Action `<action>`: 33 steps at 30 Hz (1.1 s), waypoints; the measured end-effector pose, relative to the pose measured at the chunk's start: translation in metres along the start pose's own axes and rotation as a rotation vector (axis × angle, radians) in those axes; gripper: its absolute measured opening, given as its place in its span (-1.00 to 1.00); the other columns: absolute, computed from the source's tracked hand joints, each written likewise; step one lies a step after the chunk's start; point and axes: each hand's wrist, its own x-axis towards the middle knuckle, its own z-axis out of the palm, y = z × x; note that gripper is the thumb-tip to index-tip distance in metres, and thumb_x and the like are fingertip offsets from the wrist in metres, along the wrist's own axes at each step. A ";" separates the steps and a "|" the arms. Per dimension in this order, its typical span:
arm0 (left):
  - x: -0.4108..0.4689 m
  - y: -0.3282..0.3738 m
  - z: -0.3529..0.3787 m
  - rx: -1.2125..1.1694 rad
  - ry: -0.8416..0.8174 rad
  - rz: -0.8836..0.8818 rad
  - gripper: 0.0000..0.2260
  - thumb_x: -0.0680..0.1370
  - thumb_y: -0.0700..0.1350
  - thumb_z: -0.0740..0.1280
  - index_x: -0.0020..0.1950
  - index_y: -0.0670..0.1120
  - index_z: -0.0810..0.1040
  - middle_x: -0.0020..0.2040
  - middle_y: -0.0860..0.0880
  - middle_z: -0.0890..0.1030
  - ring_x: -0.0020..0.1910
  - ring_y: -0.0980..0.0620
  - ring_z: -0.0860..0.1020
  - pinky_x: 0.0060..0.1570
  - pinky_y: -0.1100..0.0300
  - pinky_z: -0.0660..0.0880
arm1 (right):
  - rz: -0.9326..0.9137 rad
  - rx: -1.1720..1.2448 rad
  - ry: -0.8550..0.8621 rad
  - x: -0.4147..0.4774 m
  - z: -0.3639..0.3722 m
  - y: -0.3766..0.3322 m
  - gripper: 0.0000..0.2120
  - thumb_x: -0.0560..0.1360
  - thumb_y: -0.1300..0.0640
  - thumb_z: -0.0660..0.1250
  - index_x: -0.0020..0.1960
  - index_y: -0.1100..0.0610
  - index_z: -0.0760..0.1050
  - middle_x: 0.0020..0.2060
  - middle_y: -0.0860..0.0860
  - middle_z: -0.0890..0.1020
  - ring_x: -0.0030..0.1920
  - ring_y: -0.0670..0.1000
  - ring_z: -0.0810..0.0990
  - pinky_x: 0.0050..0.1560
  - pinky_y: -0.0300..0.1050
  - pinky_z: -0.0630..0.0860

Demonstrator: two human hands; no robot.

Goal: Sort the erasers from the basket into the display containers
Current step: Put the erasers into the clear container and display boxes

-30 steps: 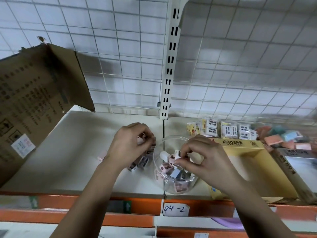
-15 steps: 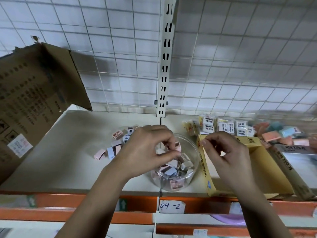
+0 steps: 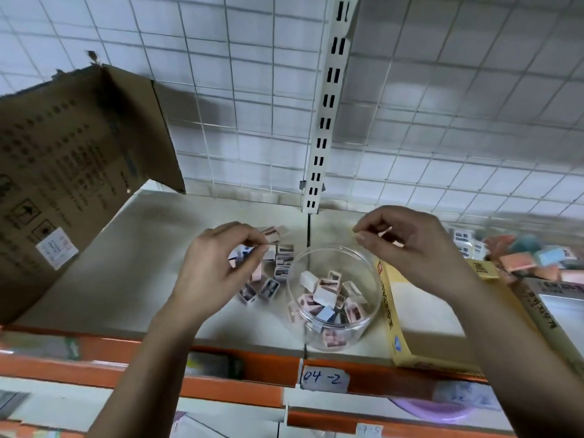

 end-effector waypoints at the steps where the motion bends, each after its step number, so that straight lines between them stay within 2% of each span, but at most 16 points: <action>1: -0.004 -0.003 0.001 0.001 -0.015 -0.007 -0.93 0.50 -0.09 0.36 -0.09 -0.05 0.62 -0.15 0.13 0.62 -0.11 0.20 0.59 -0.10 0.15 0.52 | 0.006 0.004 -0.061 0.011 0.001 -0.001 -0.95 0.48 0.21 0.44 -0.11 0.08 0.63 -0.22 -0.14 0.66 -0.19 -0.12 0.59 -0.16 -0.27 0.51; 6: -0.019 -0.011 0.009 0.085 -0.096 0.036 -0.88 0.51 -0.01 0.35 -0.12 -0.02 0.63 -0.17 0.14 0.62 -0.19 0.39 0.44 -0.14 0.38 0.39 | 0.040 -0.069 -0.343 0.068 0.013 0.006 -0.93 0.48 0.19 0.45 -0.05 0.08 0.66 -0.11 -0.06 0.70 -0.10 -0.03 0.63 -0.03 -0.20 0.53; 8: -0.024 -0.014 0.011 0.057 -0.078 0.022 -0.88 0.52 0.00 0.35 -0.12 -0.02 0.63 -0.16 0.13 0.62 -0.17 0.31 0.49 -0.13 0.25 0.48 | 0.036 -0.174 -0.478 0.086 0.022 0.012 -0.92 0.48 0.18 0.45 -0.03 0.08 0.66 -0.12 -0.08 0.70 -0.11 -0.10 0.64 -0.04 -0.27 0.52; 11: -0.029 -0.018 0.013 0.050 -0.037 0.034 -0.87 0.54 -0.01 0.35 -0.09 -0.04 0.63 -0.14 0.10 0.62 -0.16 0.10 0.56 -0.15 0.05 0.51 | 0.053 -0.235 -0.589 0.104 0.041 0.021 -0.90 0.47 0.20 0.46 -0.04 0.06 0.67 -0.16 -0.12 0.71 -0.11 -0.12 0.66 -0.05 -0.30 0.52; 15: -0.030 -0.023 0.016 0.061 -0.013 0.000 -0.90 0.53 0.00 0.37 -0.09 0.00 0.62 -0.12 0.14 0.62 -0.13 0.08 0.57 -0.09 -0.06 0.51 | 0.043 -0.280 -0.700 0.110 0.061 0.029 -0.84 0.45 0.17 0.48 -0.06 -0.08 0.67 -0.16 -0.20 0.69 -0.09 -0.15 0.66 -0.02 -0.27 0.54; 19: -0.030 -0.027 0.019 0.098 -0.064 -0.030 -0.92 0.53 0.03 0.35 -0.10 0.05 0.60 -0.11 0.16 0.60 -0.10 0.11 0.55 -0.07 -0.06 0.49 | 0.007 -0.376 -0.703 0.109 0.071 0.037 -0.86 0.47 0.14 0.46 0.02 0.02 0.68 -0.16 -0.21 0.66 -0.10 -0.17 0.64 0.04 -0.16 0.58; 23: -0.031 -0.026 0.021 0.128 -0.072 -0.039 -0.90 0.52 0.05 0.33 -0.09 0.07 0.58 -0.11 0.17 0.58 -0.09 0.15 0.52 -0.05 0.00 0.48 | 0.018 -0.366 -0.659 0.111 0.073 0.039 -0.89 0.43 0.15 0.50 -0.03 0.05 0.69 -0.21 -0.17 0.67 -0.15 -0.14 0.65 -0.03 -0.14 0.59; 26: -0.031 -0.028 0.021 0.115 -0.079 -0.037 -0.95 0.53 0.03 0.36 -0.08 0.09 0.57 -0.10 0.22 0.54 -0.09 0.22 0.47 -0.04 0.02 0.46 | 0.013 -0.389 -0.623 0.112 0.074 0.040 -0.87 0.39 0.14 0.53 -0.06 0.09 0.69 -0.22 -0.09 0.68 -0.19 -0.15 0.64 -0.09 -0.20 0.56; 29: -0.031 -0.029 0.021 0.106 -0.082 -0.042 -0.96 0.53 0.02 0.38 -0.08 0.10 0.57 -0.11 0.21 0.55 -0.09 0.20 0.48 -0.06 0.02 0.46 | -0.016 -0.411 -0.598 0.111 0.077 0.044 -0.85 0.35 0.17 0.56 -0.10 0.13 0.68 -0.23 -0.04 0.68 -0.22 -0.12 0.63 -0.13 -0.21 0.55; 33: -0.031 -0.025 0.020 0.105 -0.120 -0.037 -0.90 0.52 0.09 0.37 -0.09 0.08 0.58 -0.12 0.21 0.54 -0.09 0.18 0.49 -0.05 0.02 0.46 | -0.075 -0.439 -0.544 0.110 0.077 0.049 -0.86 0.35 0.16 0.57 -0.17 0.15 0.65 -0.28 -0.05 0.66 -0.26 -0.12 0.61 -0.20 -0.24 0.52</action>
